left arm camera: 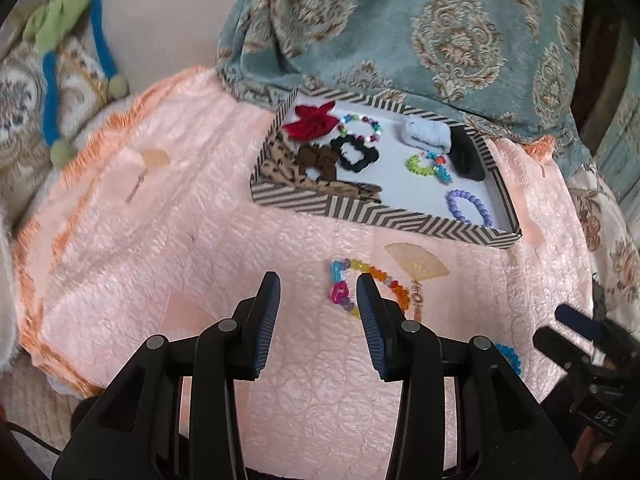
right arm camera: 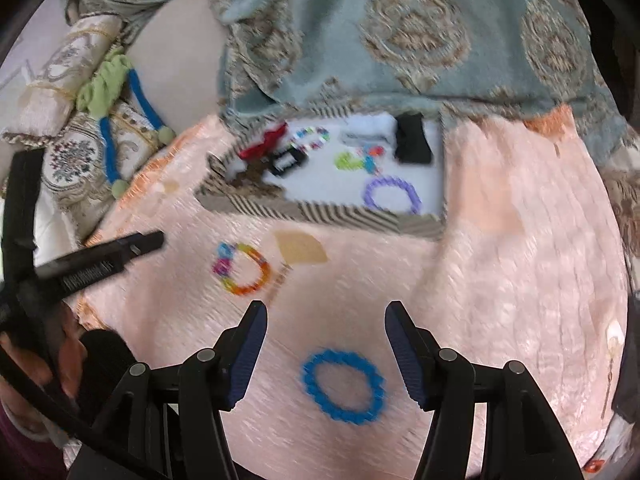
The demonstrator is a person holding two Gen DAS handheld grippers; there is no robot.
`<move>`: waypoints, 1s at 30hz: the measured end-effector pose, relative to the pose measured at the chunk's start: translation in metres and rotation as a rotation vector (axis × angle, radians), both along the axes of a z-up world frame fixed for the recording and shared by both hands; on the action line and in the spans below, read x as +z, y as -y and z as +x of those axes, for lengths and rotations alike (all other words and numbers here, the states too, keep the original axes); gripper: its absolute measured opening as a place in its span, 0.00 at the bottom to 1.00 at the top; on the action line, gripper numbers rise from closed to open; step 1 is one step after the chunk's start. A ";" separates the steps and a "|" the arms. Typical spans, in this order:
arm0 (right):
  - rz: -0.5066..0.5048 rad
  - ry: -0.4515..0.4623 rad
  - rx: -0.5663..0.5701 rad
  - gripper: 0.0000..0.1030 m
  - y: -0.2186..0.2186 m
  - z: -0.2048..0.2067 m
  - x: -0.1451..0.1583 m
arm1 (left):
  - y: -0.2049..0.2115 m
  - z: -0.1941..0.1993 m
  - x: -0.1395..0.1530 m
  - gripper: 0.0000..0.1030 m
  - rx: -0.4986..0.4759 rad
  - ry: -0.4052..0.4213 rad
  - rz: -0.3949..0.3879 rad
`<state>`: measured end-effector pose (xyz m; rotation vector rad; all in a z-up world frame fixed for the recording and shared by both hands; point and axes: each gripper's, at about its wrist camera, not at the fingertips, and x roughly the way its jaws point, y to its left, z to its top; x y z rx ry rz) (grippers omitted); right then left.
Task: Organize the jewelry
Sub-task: 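Open and withdraw both grippers from the tray, then grasp rainbow bead bracelet with left gripper while right grasps blue bead bracelet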
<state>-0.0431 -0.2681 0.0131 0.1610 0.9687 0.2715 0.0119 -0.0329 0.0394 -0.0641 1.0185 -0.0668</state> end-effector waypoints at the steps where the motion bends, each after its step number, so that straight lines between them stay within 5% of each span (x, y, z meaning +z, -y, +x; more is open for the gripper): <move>1: -0.003 -0.019 -0.007 0.57 0.004 -0.001 -0.006 | -0.001 0.002 -0.003 0.38 0.000 -0.011 -0.011; 10: -0.052 -0.129 -0.015 0.57 0.022 -0.016 -0.053 | 0.004 0.022 -0.038 0.54 -0.024 -0.127 -0.112; 13: -0.066 -0.113 -0.006 0.40 0.018 -0.014 -0.060 | 0.003 0.032 -0.047 0.55 -0.003 -0.147 -0.121; 22: -0.021 -0.044 0.007 0.16 0.014 0.003 -0.063 | 0.014 0.057 -0.078 0.54 -0.014 -0.189 -0.063; 24: 0.018 -0.048 0.012 0.12 0.015 0.007 -0.061 | 0.019 0.058 -0.081 0.36 -0.040 -0.173 -0.044; 25: 0.027 -0.047 0.012 0.11 0.015 0.008 -0.060 | 0.021 0.058 -0.081 0.18 -0.045 -0.168 -0.011; 30: 0.039 -0.019 0.022 0.09 0.014 0.006 -0.046 | 0.008 0.061 -0.070 0.08 -0.029 -0.179 -0.112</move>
